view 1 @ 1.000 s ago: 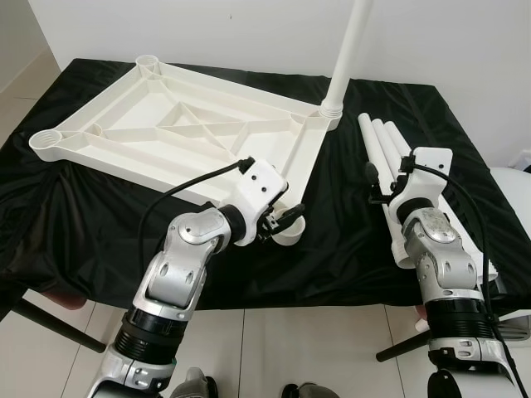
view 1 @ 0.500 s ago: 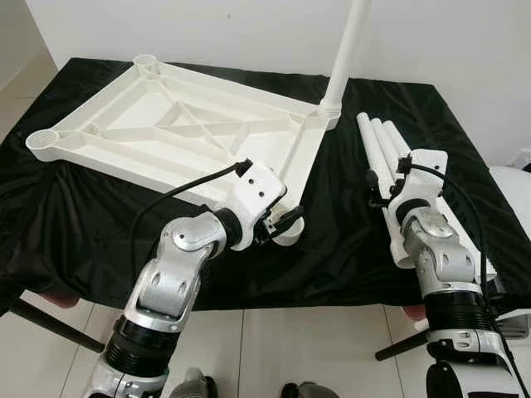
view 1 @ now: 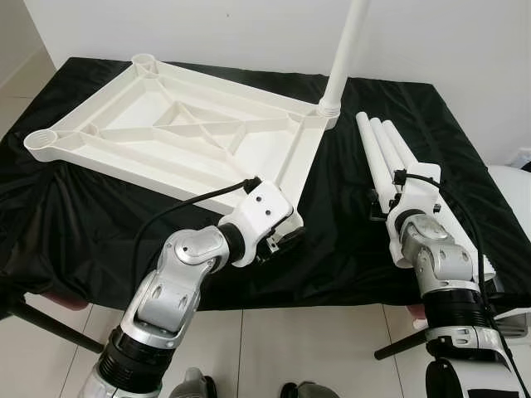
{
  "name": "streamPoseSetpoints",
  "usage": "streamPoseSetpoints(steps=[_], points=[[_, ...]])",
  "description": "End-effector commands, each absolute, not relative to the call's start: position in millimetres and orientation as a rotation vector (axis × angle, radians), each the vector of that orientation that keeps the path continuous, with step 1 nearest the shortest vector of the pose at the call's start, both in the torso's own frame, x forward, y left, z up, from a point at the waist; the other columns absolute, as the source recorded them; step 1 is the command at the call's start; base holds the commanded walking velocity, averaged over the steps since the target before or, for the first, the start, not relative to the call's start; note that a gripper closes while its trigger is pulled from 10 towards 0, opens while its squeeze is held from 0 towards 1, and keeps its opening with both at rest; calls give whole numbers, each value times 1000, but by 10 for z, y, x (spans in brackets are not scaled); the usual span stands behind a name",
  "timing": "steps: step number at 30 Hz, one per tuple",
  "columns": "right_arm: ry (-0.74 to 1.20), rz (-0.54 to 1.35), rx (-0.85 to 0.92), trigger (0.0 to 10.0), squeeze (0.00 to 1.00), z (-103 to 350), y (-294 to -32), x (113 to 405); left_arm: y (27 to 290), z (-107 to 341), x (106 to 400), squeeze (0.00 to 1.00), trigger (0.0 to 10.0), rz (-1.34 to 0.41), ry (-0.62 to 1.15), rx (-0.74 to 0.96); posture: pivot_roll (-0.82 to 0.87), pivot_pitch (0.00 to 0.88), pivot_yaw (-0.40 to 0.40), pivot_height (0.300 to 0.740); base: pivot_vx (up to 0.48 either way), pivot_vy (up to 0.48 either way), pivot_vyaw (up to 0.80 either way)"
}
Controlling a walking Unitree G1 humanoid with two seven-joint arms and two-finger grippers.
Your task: Building children table
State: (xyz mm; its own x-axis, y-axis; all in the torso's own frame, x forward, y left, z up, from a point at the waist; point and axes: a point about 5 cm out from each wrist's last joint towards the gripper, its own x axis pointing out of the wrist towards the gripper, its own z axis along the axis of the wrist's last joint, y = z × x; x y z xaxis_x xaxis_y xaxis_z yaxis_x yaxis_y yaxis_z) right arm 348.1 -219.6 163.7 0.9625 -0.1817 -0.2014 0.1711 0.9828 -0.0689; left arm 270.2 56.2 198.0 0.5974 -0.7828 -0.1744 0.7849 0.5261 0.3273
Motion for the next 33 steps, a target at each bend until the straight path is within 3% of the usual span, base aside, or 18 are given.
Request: streamPoseSetpoints(steps=[1, 15, 23, 32, 33], points=[[238, -198, -36, 10000, 0, 1617, -2228, 3481, 531, 2011, 2668, 0, 10000, -959, -6, 395, -47, 115, -47, 740, 0, 0, 0], [343, -177, 65, 10000, 0, 1639, -2102, 3498, 522, 2047, 2686, 0, 10000, -942, -8, 386, -56, 120, -51, 740, 0, 0, 0], [503, -199, 242, 10000, 0, 1593, -2056, 3498, 523, 2076, 2702, 0, 10000, -925, -15, 380, -55, 120, -56, 740, 0, 0, 0], [617, -244, 270, 10000, 0, 1457, -2095, 3472, 523, 2098, 2708, 0, 10000, -916, -23, 373, -55, 120, -60, 740, 0, 0, 0], [634, -243, 254, 2941, 0, 1434, -2097, 3466, 521, 2109, 2710, 0, 10000, -913, -26, 367, -54, 120, -60, 740, 0, 0, 0]])
